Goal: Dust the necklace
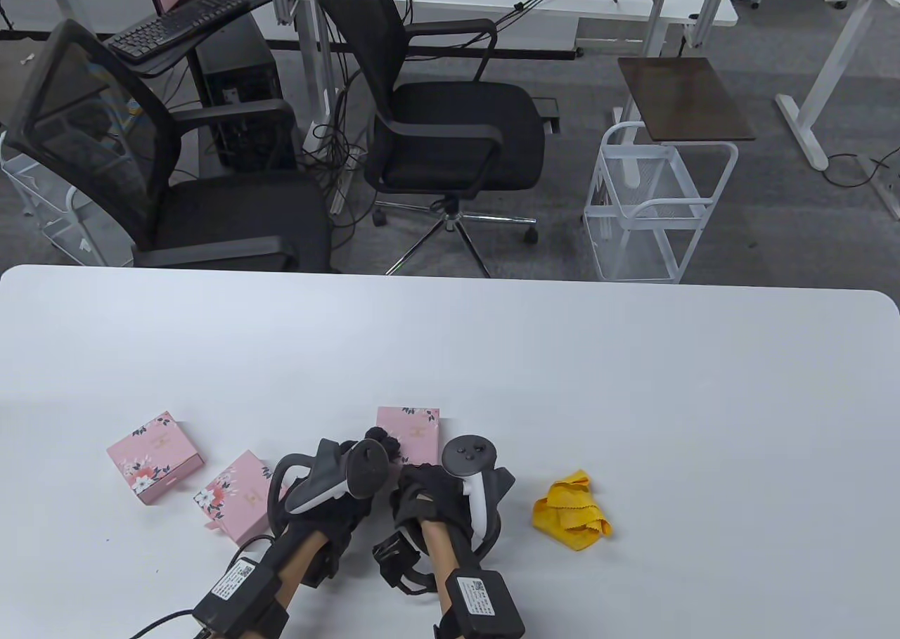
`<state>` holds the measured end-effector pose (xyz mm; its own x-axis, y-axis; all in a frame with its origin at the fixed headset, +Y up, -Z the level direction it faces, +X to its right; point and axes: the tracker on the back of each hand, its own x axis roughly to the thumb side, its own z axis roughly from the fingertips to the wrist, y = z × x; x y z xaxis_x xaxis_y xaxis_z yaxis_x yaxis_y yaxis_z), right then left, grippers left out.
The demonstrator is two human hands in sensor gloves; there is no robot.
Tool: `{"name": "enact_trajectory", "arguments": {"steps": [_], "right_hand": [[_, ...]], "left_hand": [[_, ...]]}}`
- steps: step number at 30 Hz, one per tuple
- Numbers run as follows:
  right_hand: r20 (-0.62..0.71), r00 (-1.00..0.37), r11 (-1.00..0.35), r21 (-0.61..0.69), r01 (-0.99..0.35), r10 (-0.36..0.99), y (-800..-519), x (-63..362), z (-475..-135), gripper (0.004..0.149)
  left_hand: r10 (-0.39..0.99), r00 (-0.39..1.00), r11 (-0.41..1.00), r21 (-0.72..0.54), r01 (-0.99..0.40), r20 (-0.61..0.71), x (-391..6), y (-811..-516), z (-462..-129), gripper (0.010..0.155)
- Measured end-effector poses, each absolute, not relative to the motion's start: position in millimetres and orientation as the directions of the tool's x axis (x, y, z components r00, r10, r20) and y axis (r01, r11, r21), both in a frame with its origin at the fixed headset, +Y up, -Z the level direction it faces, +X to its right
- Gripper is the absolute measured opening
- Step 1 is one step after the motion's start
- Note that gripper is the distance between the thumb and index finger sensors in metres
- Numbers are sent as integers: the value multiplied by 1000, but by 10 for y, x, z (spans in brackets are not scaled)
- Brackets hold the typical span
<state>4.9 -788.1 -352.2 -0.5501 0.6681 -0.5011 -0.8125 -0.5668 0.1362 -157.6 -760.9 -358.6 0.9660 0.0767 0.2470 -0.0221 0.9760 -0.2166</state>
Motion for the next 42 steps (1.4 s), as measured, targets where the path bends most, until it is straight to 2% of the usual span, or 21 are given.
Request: {"name": "enact_trajectory", "arguments": {"steps": [11,18,34,39,42], "right_hand": [[-468,-588,-583,175,-793,659,-7869,65,-3291,40],[-487,-531,-502,201,-841,694,-7907,123,-3097,39],[-495,-514,-442,265,-857,700,-7865,202,-2788,38],[-466,-563,-460,324,-826,683,-7860,224,-2726,40],[-424,-612,-483,378,-789,668,-7829,265,-2692,47]], "left_hand": [[111,962,971,-234,-51,248,-1594,-7619,-3589,55],[141,957,964,-254,-75,253,-1611,-7629,-3580,61],[134,958,964,-260,-65,255,-1612,-7628,-3564,61],[120,959,966,-253,-53,257,-1602,-7626,-3556,62],[96,960,971,-235,-32,264,-1588,-7621,-3539,62]]}}
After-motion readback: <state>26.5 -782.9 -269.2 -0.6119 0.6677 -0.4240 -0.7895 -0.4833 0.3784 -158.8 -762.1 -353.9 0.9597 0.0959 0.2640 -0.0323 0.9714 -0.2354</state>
